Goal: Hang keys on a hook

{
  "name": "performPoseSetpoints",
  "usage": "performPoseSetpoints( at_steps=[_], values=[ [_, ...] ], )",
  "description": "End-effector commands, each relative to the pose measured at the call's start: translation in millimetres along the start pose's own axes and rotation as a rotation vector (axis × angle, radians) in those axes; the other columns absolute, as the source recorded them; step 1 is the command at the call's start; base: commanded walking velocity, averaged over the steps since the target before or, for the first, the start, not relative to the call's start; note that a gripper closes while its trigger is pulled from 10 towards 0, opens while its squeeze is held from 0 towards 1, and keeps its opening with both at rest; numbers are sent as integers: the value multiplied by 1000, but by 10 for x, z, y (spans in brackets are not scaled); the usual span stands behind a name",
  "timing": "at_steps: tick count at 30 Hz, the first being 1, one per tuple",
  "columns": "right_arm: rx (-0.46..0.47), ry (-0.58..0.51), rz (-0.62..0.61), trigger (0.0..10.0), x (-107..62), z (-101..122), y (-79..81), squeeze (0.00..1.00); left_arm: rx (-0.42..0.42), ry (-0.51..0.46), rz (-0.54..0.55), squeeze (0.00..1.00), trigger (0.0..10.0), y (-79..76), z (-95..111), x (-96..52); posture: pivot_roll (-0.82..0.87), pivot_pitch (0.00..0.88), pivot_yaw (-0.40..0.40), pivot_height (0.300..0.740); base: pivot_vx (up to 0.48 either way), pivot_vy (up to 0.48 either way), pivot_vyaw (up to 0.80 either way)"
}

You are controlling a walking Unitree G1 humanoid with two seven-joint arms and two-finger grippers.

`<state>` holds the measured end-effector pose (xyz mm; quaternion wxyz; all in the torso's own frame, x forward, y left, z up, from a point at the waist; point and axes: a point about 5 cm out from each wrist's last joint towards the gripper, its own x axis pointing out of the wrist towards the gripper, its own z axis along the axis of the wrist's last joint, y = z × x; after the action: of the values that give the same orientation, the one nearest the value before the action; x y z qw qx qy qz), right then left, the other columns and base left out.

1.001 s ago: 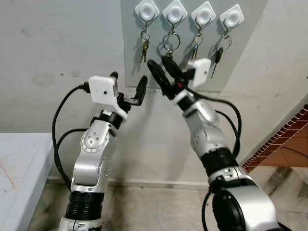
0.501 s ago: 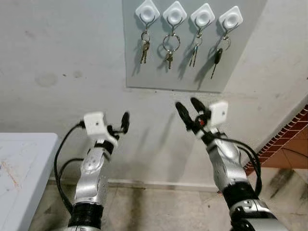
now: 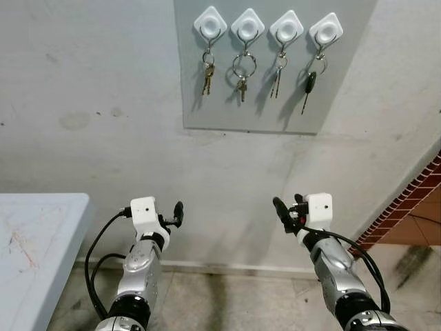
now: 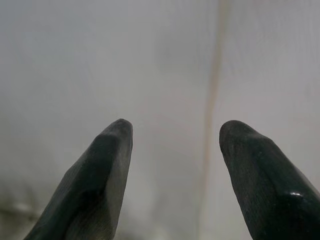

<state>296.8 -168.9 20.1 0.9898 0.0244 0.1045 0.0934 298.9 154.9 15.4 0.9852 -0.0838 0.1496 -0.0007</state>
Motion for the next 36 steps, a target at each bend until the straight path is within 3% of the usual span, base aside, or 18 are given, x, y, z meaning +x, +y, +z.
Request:
performPoseSetpoints(
  at_steps=[1, 3, 10, 12, 18, 24, 27, 36],
  values=[
    [-12, 52, -30, 10000, -61, -112, -42, 0, 27, 27, 0, 0, 10000, -13, -63, -8, -17, 0, 2, 740, 0, 0, 0],
    [-33, 125, -58, 10000, -141, -258, -67, 0, 62, 70, -1, 0, 10000, -18, -202, -59, -20, 0, 6, 740, 0, 0, 0],
    [-42, 286, -100, 10000, -353, -587, -79, 0, 19, 218, -21, 0, 10000, -3, -540, -220, -38, 0, 34, 740, 0, 0, 0],
    [-47, 367, -120, 10000, -489, -754, -84, 0, 5, 295, 4, 0, 10000, 50, -705, -321, -49, 0, 51, 740, 0, 0, 0],
    [-44, 459, -152, 10000, -670, -946, -90, 0, 23, 370, 42, 0, 10000, 159, -867, -452, -87, 0, 76, 740, 0, 0, 0],
    [-56, 567, -167, 10000, -901, -1149, -105, 0, 120, 427, 5, 0, 10000, 186, -993, -563, -88, 0, 81, 740, 0, 0, 0],
    [-44, 628, -170, 10000, -1040, -1260, -104, 0, 118, 452, 18, 0, 10000, 223, -1064, -635, -80, 0, 74, 740, 0, 0, 0],
    [-18, 719, -192, 10000, -1207, -1392, -96, 0, 122, 495, 21, 0, 10000, 248, -1205, -783, -64, 0, 33, 740, 0, 0, 0]
  ],
)
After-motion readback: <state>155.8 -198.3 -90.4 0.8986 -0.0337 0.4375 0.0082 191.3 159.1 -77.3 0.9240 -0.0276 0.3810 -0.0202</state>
